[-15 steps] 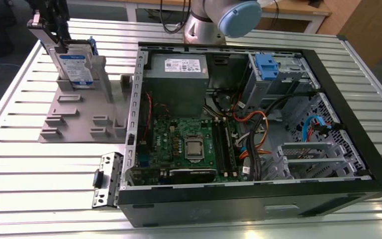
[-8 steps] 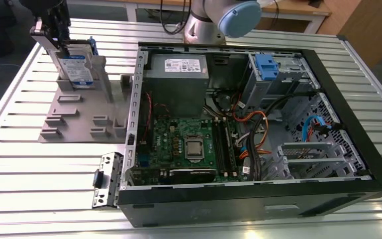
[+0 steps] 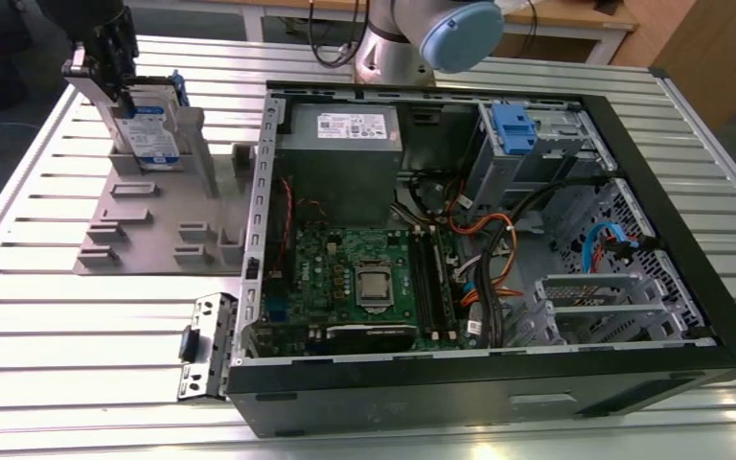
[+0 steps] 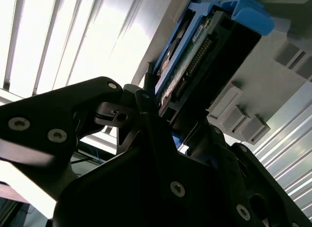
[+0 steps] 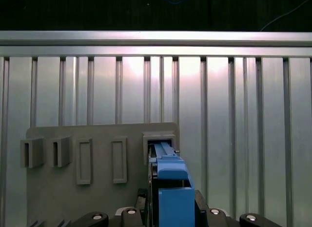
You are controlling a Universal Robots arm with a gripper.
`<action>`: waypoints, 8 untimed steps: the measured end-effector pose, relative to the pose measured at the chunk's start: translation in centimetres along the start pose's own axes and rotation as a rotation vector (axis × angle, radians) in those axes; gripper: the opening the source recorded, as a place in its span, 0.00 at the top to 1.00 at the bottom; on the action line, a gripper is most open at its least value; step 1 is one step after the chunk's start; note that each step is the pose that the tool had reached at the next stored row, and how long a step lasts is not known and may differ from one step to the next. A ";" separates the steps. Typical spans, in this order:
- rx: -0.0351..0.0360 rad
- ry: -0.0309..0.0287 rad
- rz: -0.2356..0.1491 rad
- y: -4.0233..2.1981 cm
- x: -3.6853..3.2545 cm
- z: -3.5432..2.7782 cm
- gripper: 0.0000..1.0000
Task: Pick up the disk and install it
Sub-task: 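Pick up the disk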
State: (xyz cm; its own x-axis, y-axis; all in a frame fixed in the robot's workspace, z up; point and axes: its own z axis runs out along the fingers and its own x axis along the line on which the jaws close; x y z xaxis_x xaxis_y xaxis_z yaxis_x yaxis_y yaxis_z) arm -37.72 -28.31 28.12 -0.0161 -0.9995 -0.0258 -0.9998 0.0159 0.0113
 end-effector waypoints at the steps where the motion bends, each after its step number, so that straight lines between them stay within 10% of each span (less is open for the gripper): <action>1: 0.0000 0.0000 0.000 0.00 0.00 0.00 0.53; 8: 0.0002 -0.0001 0.000 0.00 0.00 0.03 0.53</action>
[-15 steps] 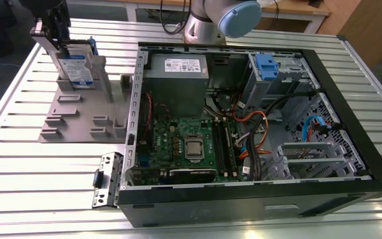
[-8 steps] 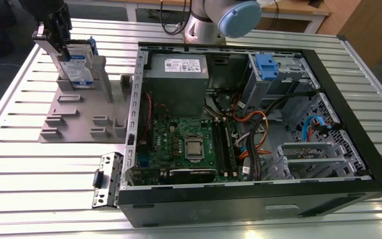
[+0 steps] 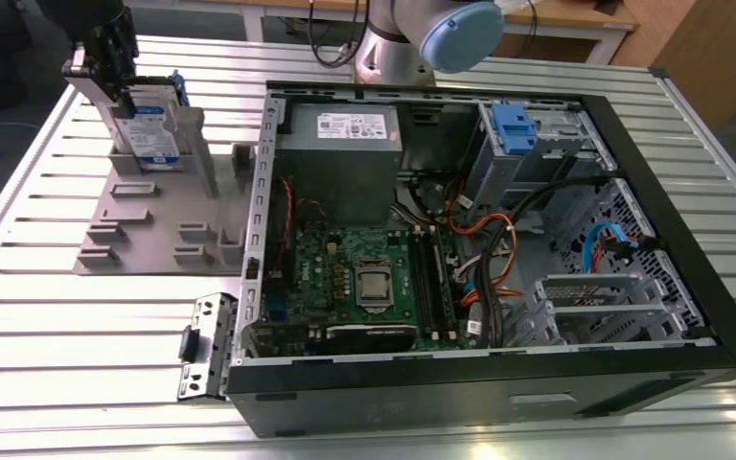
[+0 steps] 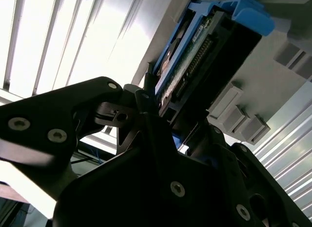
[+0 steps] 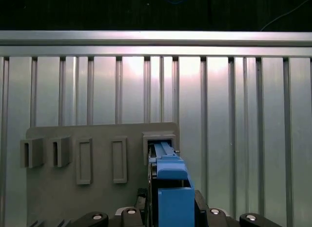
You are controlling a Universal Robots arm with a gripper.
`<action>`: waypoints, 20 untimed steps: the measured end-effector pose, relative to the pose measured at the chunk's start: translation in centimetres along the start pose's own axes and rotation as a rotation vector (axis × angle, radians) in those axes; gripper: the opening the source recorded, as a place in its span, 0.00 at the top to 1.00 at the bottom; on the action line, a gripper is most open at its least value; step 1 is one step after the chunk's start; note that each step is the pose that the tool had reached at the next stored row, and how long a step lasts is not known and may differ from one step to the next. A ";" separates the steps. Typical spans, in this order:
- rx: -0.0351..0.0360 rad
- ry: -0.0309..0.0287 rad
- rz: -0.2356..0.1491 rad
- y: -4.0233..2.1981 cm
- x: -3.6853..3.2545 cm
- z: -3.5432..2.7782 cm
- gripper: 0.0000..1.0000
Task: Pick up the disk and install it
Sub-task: 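Pick up the disk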
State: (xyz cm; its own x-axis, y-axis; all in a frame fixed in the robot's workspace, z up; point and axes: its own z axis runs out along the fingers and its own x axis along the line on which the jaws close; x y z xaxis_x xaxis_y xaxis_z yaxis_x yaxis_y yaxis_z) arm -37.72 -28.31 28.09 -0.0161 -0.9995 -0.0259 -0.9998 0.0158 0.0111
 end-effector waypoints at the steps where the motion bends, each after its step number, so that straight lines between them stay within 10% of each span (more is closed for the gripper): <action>1: -0.0001 0.0000 0.000 0.00 0.00 0.00 0.53; 20: 0.0001 -0.0009 0.000 0.01 -0.01 -0.40 0.64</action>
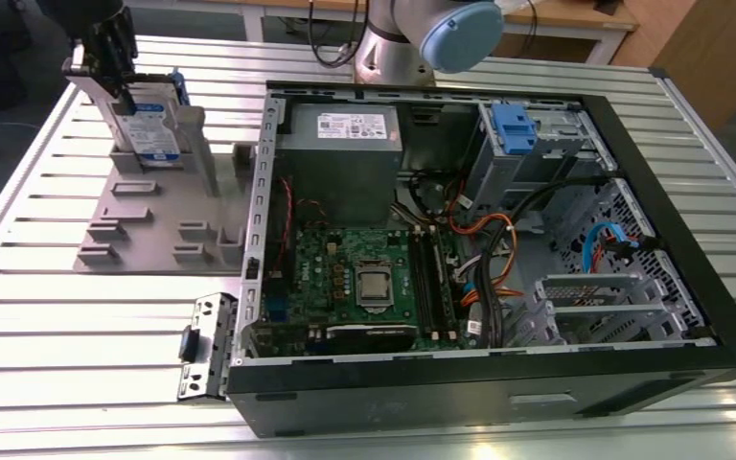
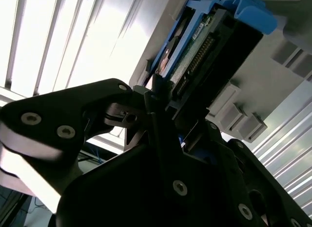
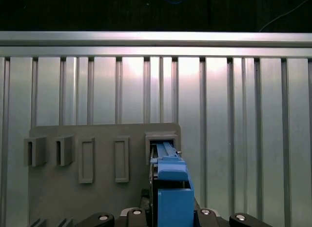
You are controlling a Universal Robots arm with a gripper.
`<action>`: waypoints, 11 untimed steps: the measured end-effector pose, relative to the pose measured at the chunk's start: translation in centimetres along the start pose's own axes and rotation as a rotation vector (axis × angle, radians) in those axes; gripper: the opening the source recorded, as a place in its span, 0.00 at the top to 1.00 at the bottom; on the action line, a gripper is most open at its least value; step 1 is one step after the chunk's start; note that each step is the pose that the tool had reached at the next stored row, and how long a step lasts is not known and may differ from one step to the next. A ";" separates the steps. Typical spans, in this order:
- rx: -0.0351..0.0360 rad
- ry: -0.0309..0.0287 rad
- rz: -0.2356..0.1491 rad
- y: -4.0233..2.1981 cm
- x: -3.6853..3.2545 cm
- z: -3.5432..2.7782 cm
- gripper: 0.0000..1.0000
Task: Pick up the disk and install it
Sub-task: 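Pick up the disk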
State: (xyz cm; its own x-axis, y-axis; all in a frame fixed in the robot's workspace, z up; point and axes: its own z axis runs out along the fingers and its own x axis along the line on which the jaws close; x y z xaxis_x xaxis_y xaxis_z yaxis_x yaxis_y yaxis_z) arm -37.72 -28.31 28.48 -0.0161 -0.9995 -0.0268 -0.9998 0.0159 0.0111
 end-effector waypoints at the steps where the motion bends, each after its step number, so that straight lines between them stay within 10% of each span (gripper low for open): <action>1: -0.0002 0.0000 0.000 0.00 0.00 -0.07 0.64; 11: 0.0000 -0.0008 0.000 0.01 -0.02 -0.83 0.64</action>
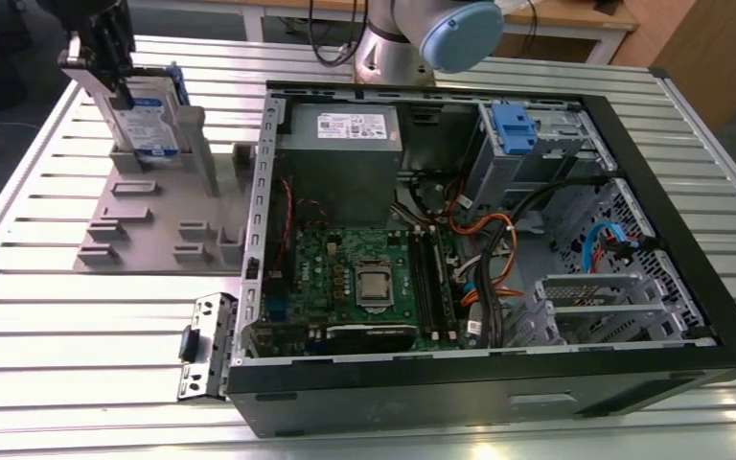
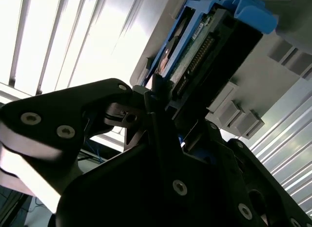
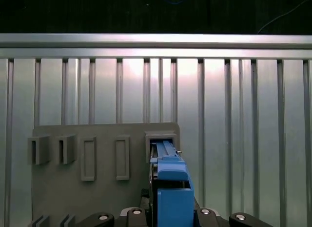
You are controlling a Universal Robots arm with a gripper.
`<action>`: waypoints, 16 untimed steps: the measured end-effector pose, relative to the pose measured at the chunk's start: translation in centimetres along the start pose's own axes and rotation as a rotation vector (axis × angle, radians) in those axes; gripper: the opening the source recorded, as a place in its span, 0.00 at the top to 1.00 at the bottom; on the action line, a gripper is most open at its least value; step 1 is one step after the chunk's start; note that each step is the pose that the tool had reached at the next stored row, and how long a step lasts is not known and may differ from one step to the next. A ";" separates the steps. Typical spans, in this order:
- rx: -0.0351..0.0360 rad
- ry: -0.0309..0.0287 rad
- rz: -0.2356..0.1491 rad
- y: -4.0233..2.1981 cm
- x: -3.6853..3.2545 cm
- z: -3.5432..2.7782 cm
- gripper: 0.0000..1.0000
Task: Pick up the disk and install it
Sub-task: 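Pick up the disk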
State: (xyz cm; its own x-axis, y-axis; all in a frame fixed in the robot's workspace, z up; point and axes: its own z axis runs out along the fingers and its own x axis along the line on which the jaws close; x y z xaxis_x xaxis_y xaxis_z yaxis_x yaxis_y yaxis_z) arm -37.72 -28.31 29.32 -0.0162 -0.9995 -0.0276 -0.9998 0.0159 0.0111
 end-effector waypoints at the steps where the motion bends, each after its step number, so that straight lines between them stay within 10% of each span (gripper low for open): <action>1: -0.0001 -0.0001 0.000 0.00 0.00 -0.08 0.64; 16: -0.0001 -0.0023 0.000 0.02 -0.04 -1.40 0.64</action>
State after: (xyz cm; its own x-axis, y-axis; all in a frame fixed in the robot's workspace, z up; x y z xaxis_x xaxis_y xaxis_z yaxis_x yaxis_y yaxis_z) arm -37.72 -28.31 30.72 -0.0161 -0.9994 -0.0299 -0.9998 0.0158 0.0112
